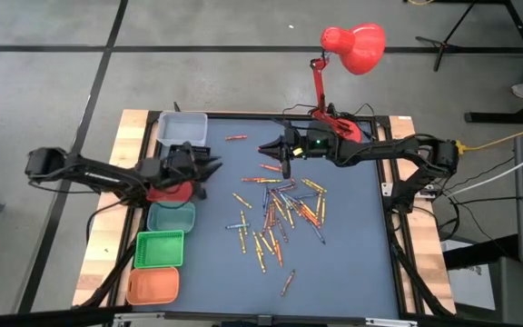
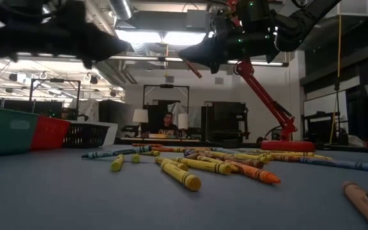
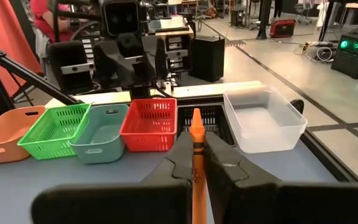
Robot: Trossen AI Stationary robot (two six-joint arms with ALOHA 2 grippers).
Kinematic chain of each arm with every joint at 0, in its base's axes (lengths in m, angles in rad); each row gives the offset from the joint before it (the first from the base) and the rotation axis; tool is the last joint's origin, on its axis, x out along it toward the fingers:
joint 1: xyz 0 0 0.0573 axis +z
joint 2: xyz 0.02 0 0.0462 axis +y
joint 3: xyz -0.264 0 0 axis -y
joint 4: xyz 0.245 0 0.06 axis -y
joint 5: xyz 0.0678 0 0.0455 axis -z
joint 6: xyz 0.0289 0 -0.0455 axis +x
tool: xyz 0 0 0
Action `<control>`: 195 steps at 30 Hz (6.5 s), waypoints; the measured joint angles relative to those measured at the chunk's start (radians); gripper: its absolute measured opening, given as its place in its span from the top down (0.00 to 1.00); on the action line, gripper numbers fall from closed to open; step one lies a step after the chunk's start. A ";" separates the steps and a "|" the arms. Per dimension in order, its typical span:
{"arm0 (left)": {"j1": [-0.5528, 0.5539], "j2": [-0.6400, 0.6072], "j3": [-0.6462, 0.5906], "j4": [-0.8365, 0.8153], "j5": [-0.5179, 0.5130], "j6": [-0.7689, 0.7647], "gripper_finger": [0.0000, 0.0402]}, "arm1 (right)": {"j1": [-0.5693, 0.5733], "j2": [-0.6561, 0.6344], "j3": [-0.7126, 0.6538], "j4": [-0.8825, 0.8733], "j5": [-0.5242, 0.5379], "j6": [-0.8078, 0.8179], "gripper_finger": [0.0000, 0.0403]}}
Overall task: Sort crayons
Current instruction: Put the orange crayon into the transparent bin
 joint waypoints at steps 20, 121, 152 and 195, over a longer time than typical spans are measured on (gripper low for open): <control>0.025 0.480 0.396 -0.001 0.001 0.011 0.76 | 0.000 -0.001 0.000 0.145 -0.001 0.000 0.96; 0.229 0.322 0.497 -0.525 0.051 0.065 0.98 | -0.030 -0.004 0.000 -0.190 0.105 -0.049 0.59; 0.683 0.238 0.497 -1.162 -0.287 0.134 0.92 | -0.027 -0.004 0.000 -0.628 0.098 -0.053 0.59; 0.671 0.849 0.994 -1.056 0.522 0.274 0.81 | -0.026 -0.004 0.000 -0.699 0.098 -0.011 0.59</control>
